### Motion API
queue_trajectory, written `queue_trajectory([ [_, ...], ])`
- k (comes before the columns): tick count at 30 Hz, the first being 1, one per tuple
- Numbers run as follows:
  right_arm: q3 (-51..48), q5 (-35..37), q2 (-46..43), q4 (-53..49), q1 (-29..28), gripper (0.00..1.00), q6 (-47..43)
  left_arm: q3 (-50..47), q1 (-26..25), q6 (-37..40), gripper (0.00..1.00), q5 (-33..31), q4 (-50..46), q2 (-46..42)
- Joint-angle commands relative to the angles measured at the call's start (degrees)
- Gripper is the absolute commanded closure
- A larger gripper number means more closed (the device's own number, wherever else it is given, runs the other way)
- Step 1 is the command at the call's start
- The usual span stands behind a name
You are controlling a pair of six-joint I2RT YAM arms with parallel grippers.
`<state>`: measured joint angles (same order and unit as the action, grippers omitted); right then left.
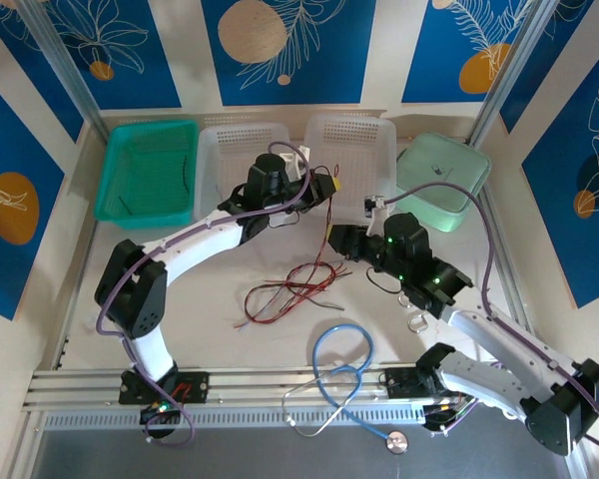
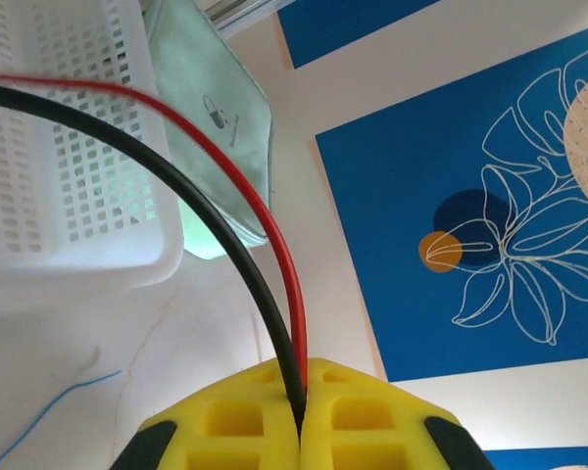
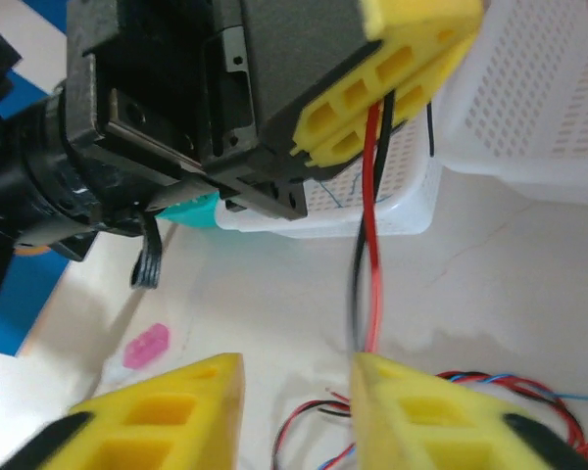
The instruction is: Untangle the cables
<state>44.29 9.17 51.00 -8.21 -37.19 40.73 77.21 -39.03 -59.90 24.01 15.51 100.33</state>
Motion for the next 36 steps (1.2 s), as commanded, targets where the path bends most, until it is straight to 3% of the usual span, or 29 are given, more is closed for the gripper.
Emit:
queue_trajectory([
  [1,2.27,0.02,-3.09,-5.27,1.56,0.47,-1.70,3.74,-0.08,7.24,1.00,0.94,-2.78,-3.24],
  [5,6.56,-3.80,-5.12,-9.77,7.57,0.39,-0.48,5.49,-0.14,18.91,1.00,1.81,-8.61,-5.13],
  [7,8.72,-9.24,-4.89,-9.73,12.87,0.38,2.09,4.92,-0.16,25.91,1.00,2.60,-9.50,-6.66],
  [10,11.53,-16.85,-2.46,-8.31,20.42,0.37,8.36,3.46,-0.17,34.18,1.00,3.53,-9.95,-8.68],
  [15,15.82,-24.75,4.93,-4.39,27.17,0.37,19.82,-0.15,-0.60,43.92,1.00,0.91,-10.39,-12.32],
  [21,20.58,-32.25,13.56,2.60,26.38,0.39,25.23,-4.08,-0.83,48.56,1.00,0.14,-9.03,-15.82],
  [31,26.60,-32.00,23.25,7.22,20.36,0.48,25.42,-5.81,-0.85,47.64,1.00,1.28,-9.33,-17.45],
  [33,27.60,-32.26,24.89,8.24,19.51,0.53,25.64,-6.03,-0.86,47.64,1.00,1.37,-9.51,-17.73],
  [36,29.38,-32.27,26.78,8.50,18.53,0.67,25.45,-6.74,-0.83,47.26,1.00,1.01,-9.50,-18.48],
])
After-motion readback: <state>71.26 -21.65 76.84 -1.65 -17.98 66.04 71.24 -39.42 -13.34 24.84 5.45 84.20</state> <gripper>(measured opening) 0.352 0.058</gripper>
